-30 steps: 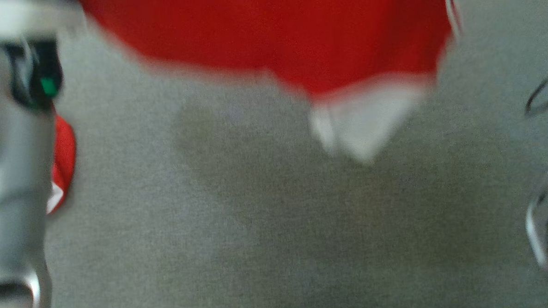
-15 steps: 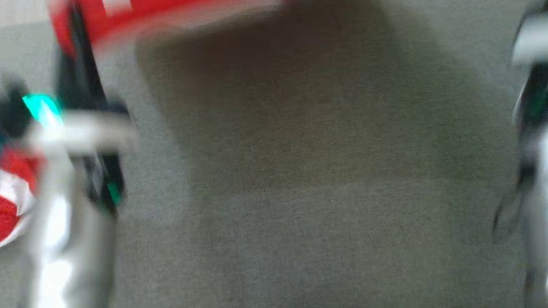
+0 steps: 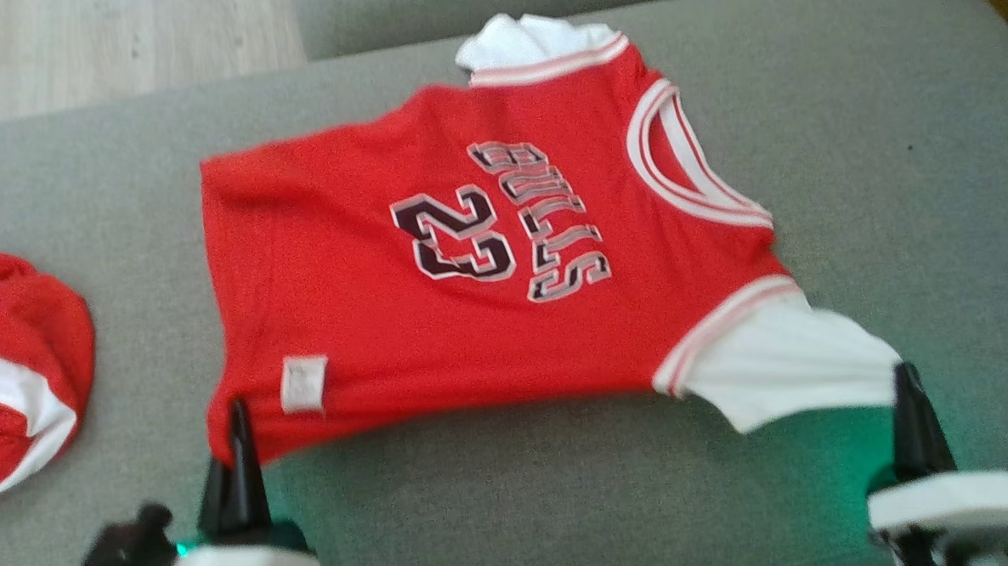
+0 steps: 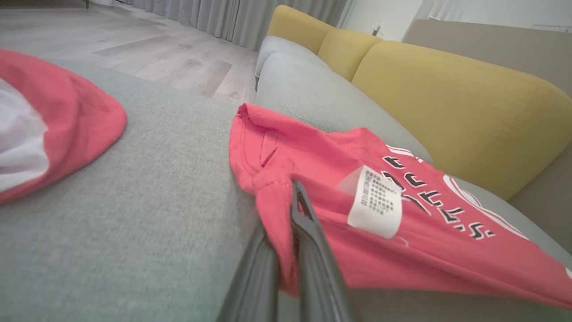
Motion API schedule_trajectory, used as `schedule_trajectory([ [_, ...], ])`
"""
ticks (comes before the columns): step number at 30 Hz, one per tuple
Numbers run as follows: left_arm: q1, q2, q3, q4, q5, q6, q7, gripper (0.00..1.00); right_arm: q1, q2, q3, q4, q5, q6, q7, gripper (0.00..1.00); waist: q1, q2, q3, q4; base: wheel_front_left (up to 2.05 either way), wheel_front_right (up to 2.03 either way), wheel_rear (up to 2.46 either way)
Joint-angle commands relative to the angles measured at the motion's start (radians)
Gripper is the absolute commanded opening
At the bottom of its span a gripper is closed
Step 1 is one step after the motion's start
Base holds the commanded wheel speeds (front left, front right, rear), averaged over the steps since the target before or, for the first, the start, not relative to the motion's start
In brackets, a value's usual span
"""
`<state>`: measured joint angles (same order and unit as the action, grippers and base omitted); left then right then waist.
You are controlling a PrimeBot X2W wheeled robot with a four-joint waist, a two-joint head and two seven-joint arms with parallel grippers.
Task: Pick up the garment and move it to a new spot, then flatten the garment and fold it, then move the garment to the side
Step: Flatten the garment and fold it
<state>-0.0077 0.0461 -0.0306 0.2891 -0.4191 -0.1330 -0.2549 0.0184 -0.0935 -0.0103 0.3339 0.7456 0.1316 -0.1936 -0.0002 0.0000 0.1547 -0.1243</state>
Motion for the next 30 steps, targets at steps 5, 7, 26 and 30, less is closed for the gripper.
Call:
schedule_trajectory([
  [5, 0.095, 0.005, 0.004, -0.070, -0.010, 0.002, -0.007, 0.00, 0.080, -0.055, -0.038, -0.106, 0.032, -0.001, 0.025, 0.00, 0.0002, 0.0000, -0.062, 0.006, 0.00, 0.00, 0.00],
  [7, 0.121, 0.004, -0.003, -0.082, -0.018, 0.002, -0.007, 0.00, 0.095, -0.058, -0.052, -0.143, 0.037, -0.001, 0.039, 0.00, 0.0002, 0.0000, -0.074, 0.014, 0.00, 0.00, 0.00],
  [26, -0.174, 0.004, -0.090, 0.074, -0.060, 0.002, -0.007, 0.00, -0.386, 0.030, -0.074, 0.031, -0.161, -0.001, 0.171, 0.00, 0.0002, 0.0000, 0.063, 0.113, 0.00, 0.00, 0.00],
  [30, -0.246, 0.004, -0.087, 0.156, -0.064, 0.010, -0.007, 0.00, -0.483, 0.037, -0.064, 0.141, -0.228, -0.001, 0.143, 0.02, 0.0002, 0.0000, 0.085, 0.122, 0.00, 0.00, 0.00],
])
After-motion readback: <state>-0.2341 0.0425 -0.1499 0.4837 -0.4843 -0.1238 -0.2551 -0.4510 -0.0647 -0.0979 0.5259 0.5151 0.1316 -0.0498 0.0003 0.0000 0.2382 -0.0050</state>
